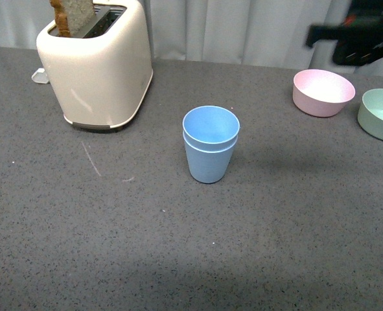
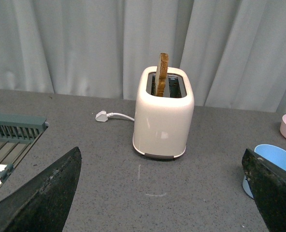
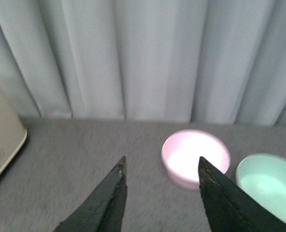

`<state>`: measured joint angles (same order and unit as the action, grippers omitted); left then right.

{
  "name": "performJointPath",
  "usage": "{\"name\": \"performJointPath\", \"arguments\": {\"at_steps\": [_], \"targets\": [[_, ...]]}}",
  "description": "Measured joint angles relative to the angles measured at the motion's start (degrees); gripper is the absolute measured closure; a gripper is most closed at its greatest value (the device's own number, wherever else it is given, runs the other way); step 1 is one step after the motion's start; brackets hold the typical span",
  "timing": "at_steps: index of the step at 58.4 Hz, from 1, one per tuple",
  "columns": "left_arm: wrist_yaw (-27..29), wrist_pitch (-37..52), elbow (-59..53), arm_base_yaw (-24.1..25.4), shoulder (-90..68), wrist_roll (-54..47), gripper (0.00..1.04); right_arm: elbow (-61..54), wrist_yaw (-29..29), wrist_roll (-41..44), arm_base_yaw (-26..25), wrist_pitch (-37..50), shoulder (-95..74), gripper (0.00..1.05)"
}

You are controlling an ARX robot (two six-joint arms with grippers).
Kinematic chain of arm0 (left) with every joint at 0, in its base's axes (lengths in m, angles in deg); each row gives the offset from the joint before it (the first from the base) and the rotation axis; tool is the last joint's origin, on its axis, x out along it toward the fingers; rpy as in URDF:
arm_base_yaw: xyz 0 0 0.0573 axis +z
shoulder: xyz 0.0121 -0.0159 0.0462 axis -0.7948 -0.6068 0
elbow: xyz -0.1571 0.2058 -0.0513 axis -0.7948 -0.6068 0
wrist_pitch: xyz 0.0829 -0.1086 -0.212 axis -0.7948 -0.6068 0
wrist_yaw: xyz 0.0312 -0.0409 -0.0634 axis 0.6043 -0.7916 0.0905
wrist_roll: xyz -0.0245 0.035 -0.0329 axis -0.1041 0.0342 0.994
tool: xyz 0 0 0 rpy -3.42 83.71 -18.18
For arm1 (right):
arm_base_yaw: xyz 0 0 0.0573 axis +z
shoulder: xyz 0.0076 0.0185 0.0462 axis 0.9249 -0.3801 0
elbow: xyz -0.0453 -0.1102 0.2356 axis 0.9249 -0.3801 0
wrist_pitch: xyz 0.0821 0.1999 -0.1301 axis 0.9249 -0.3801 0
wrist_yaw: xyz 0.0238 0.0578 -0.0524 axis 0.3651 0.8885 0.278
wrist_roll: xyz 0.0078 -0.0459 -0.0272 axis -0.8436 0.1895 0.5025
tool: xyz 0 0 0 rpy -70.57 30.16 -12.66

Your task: Stack blue cups with both arms

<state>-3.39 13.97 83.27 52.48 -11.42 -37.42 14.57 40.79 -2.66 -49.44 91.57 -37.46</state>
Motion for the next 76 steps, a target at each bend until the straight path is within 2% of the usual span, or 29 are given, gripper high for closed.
{"name": "performJointPath", "arguments": {"at_steps": [1,6,12,33,47,52,76], "targets": [[-0.02,-0.02,0.00,0.00,0.00,-0.02,0.07,-2.12,0.59,0.76,-0.90,3.10,2.29,0.69],[-0.15,-0.02,0.00,0.00,0.00,0.00,0.07,-8.37,2.82,2.27,-3.65,5.16,9.27,0.88],[-0.17,-0.02,0.00,0.00,0.00,0.00,0.07,-12.87,4.68,2.80,-5.27,5.01,12.37,1.03],[-0.15,-0.04,0.00,0.00,0.00,0.00,0.07,-24.44,10.14,3.15,-10.82,-0.31,28.70,1.04],[-0.13,-0.04,0.00,0.00,0.00,0.00,0.07,-29.14,13.11,3.17,-13.46,-8.50,41.77,1.04],[-0.15,-0.04,0.00,0.00,0.00,-0.02,0.07,-30.18,17.20,3.17,-16.94,-11.76,46.16,1.04],[-0.15,-0.04,0.00,0.00,0.00,-0.02,0.07,-32.59,17.57,3.17,-18.08,-27.54,64.76,1.04]]}}
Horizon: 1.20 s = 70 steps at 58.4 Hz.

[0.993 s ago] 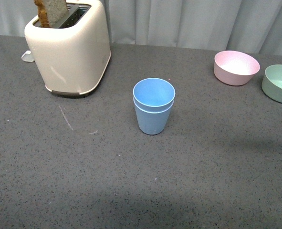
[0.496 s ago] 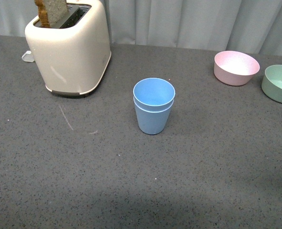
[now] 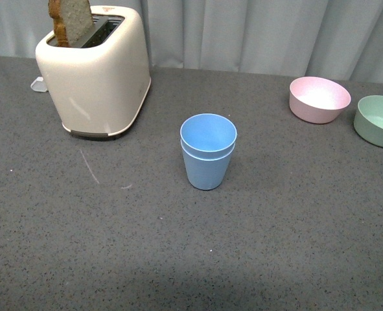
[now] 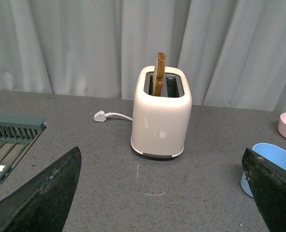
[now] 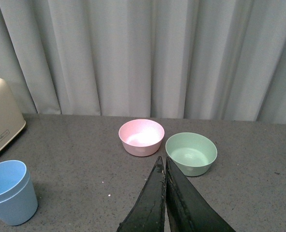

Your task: Stack blue cups with both arms

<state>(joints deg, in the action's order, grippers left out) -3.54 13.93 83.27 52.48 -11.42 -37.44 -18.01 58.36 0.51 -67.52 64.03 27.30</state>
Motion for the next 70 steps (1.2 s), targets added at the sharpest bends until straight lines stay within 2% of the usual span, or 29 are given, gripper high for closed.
{"name": "performJointPath", "arguments": {"at_steps": [18,58,62,70], "targets": [[0.00,0.00,0.00,0.00,0.00,0.00,0.07,-0.20,0.02,0.00,0.00,-12.63,13.57,1.04],[0.00,0.00,0.00,0.00,0.00,0.00,0.07,-0.20,0.02,0.00,0.00,-24.96,26.05,1.04],[0.02,0.00,0.00,0.00,0.00,0.02,0.07,-0.15,0.17,0.00,0.00,-34.12,33.20,1.04],[0.00,-0.02,0.00,0.00,0.00,0.00,0.07,-0.15,0.20,0.02,0.00,-34.86,35.58,1.04]]}}
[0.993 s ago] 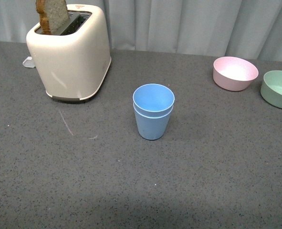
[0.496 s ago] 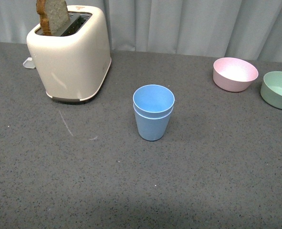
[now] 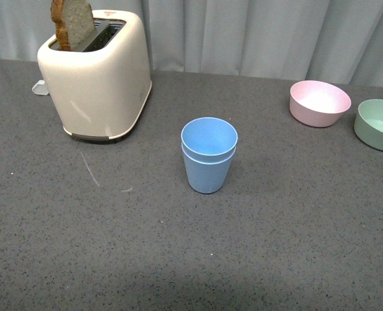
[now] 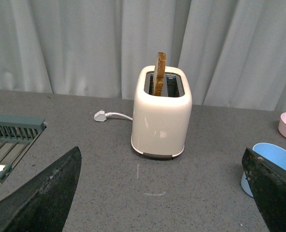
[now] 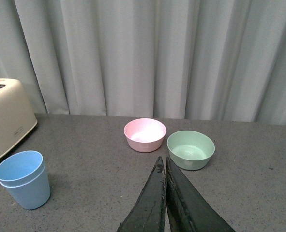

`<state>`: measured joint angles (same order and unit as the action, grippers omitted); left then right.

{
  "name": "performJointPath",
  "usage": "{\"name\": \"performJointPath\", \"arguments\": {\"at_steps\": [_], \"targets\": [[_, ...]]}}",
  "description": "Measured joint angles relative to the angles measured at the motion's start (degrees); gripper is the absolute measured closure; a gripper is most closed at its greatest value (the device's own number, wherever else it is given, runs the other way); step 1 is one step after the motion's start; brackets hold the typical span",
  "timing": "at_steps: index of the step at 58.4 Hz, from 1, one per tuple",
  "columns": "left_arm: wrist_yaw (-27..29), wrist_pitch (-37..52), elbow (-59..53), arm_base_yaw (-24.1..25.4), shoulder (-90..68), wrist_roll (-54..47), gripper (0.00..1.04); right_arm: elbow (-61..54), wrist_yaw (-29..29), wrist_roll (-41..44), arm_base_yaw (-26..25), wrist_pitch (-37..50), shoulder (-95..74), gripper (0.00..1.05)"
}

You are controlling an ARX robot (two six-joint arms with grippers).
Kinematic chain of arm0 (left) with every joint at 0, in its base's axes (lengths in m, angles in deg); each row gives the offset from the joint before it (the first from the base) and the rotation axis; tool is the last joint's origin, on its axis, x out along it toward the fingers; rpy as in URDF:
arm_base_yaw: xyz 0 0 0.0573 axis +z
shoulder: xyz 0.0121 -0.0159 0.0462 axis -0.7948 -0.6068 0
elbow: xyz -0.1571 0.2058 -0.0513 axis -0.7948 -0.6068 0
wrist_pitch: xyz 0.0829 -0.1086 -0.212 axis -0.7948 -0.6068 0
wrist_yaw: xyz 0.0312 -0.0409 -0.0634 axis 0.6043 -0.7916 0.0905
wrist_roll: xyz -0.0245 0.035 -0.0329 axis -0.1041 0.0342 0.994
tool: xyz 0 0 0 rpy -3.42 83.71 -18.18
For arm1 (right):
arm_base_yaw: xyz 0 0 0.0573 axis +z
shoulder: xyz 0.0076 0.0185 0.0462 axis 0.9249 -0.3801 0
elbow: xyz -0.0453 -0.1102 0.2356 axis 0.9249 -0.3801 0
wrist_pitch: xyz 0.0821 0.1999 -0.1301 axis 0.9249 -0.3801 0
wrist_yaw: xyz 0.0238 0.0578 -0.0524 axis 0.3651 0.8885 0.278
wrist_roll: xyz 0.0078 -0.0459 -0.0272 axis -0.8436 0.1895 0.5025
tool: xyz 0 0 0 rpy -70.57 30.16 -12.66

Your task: Stack blue cups with both arms

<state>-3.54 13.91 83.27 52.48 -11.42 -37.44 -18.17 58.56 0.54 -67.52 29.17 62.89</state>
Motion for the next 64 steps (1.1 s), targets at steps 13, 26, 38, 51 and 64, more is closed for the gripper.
{"name": "performJointPath", "arguments": {"at_steps": [13,26,38,51,64], "targets": [[0.00,0.00,0.00,0.00,0.00,0.00,0.07,0.00,0.00,0.04,0.00,-0.02,0.07,0.67],[0.02,0.00,0.00,0.00,0.00,0.00,0.07,0.00,-0.02,0.04,0.00,-0.02,0.07,0.28],[0.00,0.00,0.00,0.00,0.00,0.00,0.07,0.00,0.00,0.02,0.00,-0.02,0.07,0.10],[0.00,0.00,0.00,0.00,0.00,0.02,0.07,0.00,-0.02,0.02,0.00,-0.02,0.09,0.10],[0.00,-0.02,0.00,0.00,0.00,0.02,0.07,0.00,-0.02,0.02,0.00,-0.02,0.07,0.10]]}}
